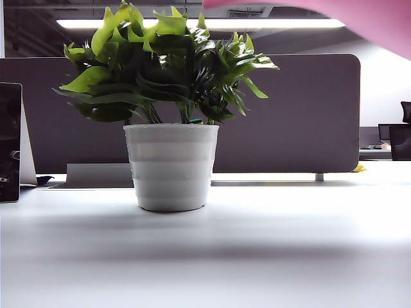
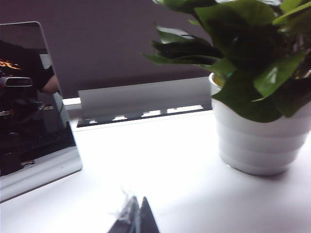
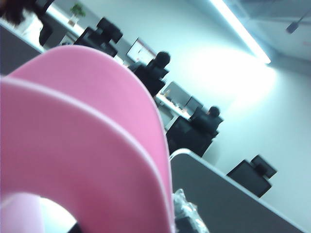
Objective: Pick up the watering can from the table, water the potted plant, and put the can back.
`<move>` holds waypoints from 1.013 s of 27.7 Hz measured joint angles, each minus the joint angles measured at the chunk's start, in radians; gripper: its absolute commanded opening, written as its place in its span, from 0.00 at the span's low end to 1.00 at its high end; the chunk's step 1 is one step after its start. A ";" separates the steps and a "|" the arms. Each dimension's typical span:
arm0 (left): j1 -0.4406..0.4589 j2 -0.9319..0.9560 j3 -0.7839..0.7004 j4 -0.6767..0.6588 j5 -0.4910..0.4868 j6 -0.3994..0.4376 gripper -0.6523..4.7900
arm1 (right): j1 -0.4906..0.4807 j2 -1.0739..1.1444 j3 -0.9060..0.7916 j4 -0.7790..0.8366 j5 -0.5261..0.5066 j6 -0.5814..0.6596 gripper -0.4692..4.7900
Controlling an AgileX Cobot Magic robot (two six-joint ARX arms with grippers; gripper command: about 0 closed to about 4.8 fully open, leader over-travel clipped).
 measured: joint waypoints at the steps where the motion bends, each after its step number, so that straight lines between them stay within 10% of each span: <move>1: -0.009 0.000 0.000 0.000 0.000 0.000 0.11 | 0.000 0.005 0.011 0.004 -0.001 -0.008 0.08; 28: -0.103 0.000 0.000 0.000 0.000 0.000 0.11 | 0.052 0.029 0.069 -0.021 -0.025 -0.173 0.08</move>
